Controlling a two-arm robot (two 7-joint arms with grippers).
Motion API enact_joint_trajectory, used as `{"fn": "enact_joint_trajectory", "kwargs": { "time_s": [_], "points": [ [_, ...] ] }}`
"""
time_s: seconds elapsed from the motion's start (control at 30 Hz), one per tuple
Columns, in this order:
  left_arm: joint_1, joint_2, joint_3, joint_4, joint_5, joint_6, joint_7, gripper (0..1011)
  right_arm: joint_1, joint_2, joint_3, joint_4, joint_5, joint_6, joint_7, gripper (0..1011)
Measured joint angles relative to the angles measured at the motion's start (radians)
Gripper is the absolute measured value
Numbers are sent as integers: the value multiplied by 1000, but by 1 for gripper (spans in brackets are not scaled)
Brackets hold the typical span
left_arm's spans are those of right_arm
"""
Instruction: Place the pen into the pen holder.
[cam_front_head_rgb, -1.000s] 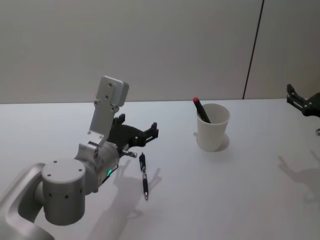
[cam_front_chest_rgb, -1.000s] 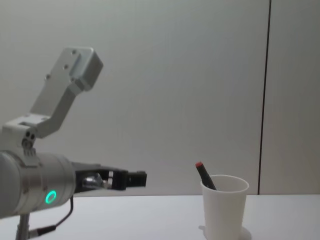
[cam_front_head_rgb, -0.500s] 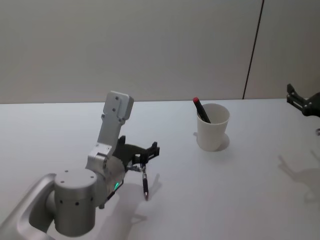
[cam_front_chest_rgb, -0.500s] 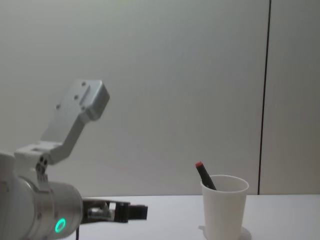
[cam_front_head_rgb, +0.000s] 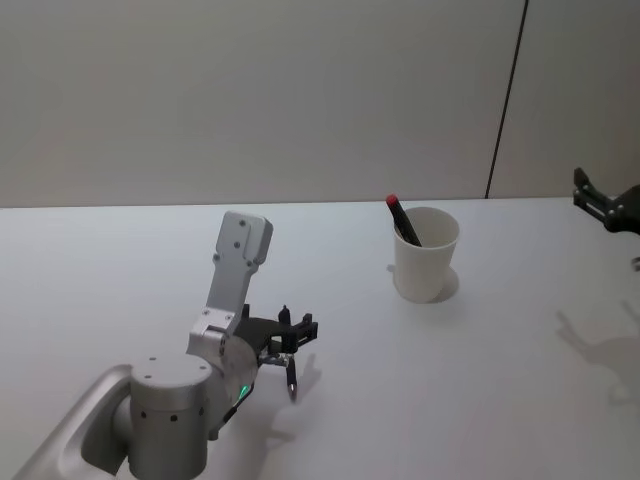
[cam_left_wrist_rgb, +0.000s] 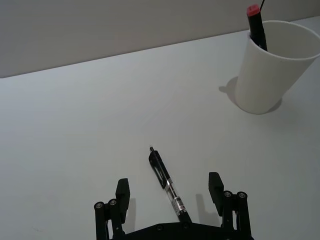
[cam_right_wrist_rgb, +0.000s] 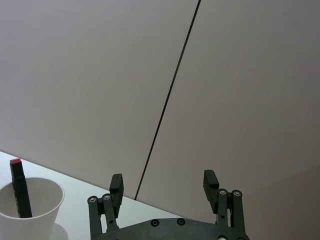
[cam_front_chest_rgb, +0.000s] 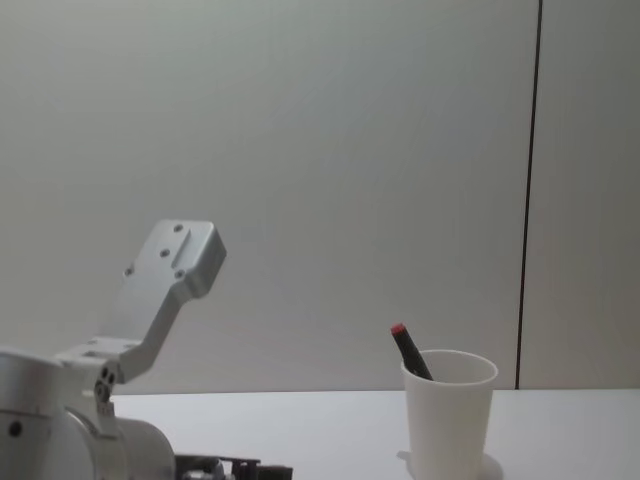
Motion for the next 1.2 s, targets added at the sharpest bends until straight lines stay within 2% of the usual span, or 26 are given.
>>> {"fn": "enact_joint_trajectory", "kwargs": {
  "time_s": [0.5, 1.2],
  "points": [
    [-17, -24, -2, 49, 11, 36, -3, 1004, 0, 0, 0, 0, 0, 0, 0, 1002],
    [-40, -46, -6, 95, 33, 102, -59, 1004, 0, 0, 0, 0, 0, 0, 0, 1002]
  ]
}}
